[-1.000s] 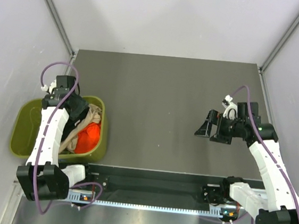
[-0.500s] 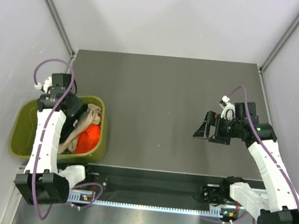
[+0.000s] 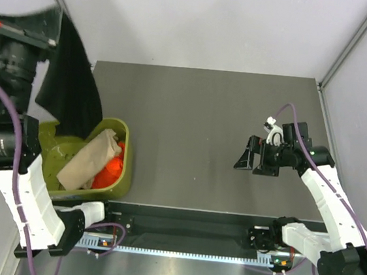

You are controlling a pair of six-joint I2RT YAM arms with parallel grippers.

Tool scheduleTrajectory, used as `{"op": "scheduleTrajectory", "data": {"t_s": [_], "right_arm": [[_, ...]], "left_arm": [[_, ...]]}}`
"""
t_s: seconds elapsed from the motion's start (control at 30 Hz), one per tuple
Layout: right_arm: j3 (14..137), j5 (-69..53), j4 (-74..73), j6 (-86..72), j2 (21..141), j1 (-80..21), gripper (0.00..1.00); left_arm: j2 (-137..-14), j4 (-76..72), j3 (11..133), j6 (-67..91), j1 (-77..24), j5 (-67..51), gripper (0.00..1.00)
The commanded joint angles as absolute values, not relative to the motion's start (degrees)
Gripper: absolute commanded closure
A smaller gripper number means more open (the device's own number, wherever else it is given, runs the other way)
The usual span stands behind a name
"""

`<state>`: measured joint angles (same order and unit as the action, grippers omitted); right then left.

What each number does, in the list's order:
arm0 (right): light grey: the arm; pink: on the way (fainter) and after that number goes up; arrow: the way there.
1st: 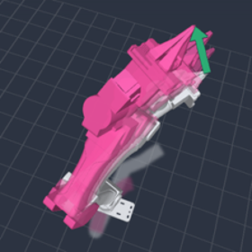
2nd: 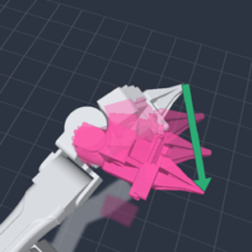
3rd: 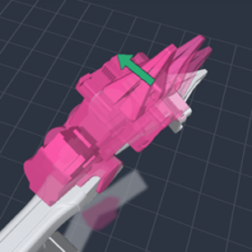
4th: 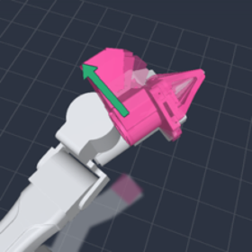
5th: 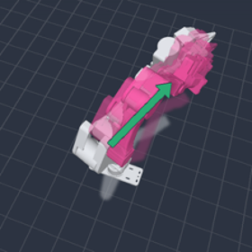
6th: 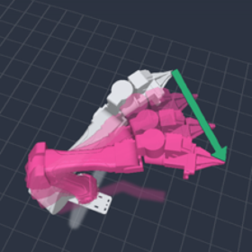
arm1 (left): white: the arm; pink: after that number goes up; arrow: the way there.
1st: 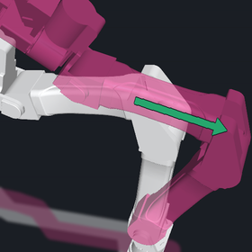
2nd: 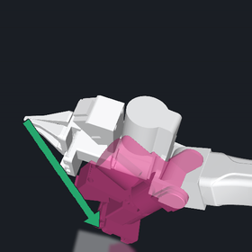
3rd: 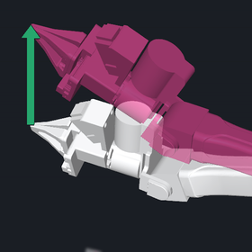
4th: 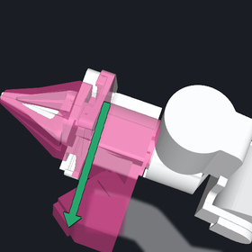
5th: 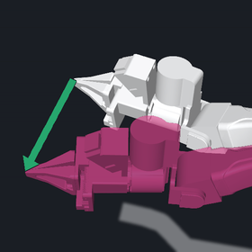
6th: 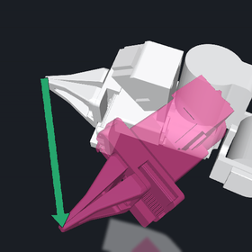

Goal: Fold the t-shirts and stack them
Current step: Move the tshirt to the center of the board

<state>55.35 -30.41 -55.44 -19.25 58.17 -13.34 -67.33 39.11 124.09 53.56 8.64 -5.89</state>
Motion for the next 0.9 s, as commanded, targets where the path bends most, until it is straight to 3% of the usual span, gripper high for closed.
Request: {"op": "scheduleTrajectory", "data": {"t_s": [0.0, 0.13, 0.27, 0.5, 0.6, 0.63, 0.7, 0.73, 0.77, 0.87], "right_arm": [[59.3, -31.6, -54.0, -19.3, 58.6, -14.0, 0.0], [59.5, -31.3, -53.4, -19.6, 57.5, -14.1, 0.0], [58.4, -31.5, -52.5, -20.8, 56.6, -14.0, 0.0], [59.1, -29.6, -51.5, -22.9, 55.5, -14.0, 0.0], [60.6, -26.2, -52.9, -23.8, 54.8, -14.0, 0.0], [61.7, -25.1, -53.4, -24.1, 54.3, -14.0, 0.0], [62.9, -19.5, -57.0, -24.3, 54.2, -14.1, 0.0], [64.1, -17.9, -58.3, -24.2, 54.3, -14.0, 0.0], [64.5, -15.3, -59.3, -23.9, 54.6, -14.0, 0.0], [64.9, -13.7, -61.2, -23.3, 54.7, -14.1, 0.0]], "left_arm": [[-75.9, 18.8, 130.8, 69.4, 8.8, -23.7, 1.0], [-80.9, 14.4, 136.5, 76.6, 8.7, -30.5, 1.0], [-82.5, 5.7, 133.4, 83.8, 6.9, -35.9, 1.0], [-92.3, 16.0, 127.3, 67.8, -30.2, -29.5, 1.0], [-94.2, 19.0, 120.5, 63.7, -34.3, -26.1, 1.0], [-94.6, 20.8, 117.3, 62.4, -35.4, -22.9, 0.81], [-95.9, 28.2, 115.9, 58.1, -36.3, -19.8, 0.68], [-96.3, 30.6, 115.8, 56.5, -37.2, -18.3, 0.54], [-96.7, 35.3, 115.8, 55.0, -37.5, -15.3, 0.48], [-97.7, 41.6, 116.6, 50.3, -38.1, -12.2, 0.46]]}}
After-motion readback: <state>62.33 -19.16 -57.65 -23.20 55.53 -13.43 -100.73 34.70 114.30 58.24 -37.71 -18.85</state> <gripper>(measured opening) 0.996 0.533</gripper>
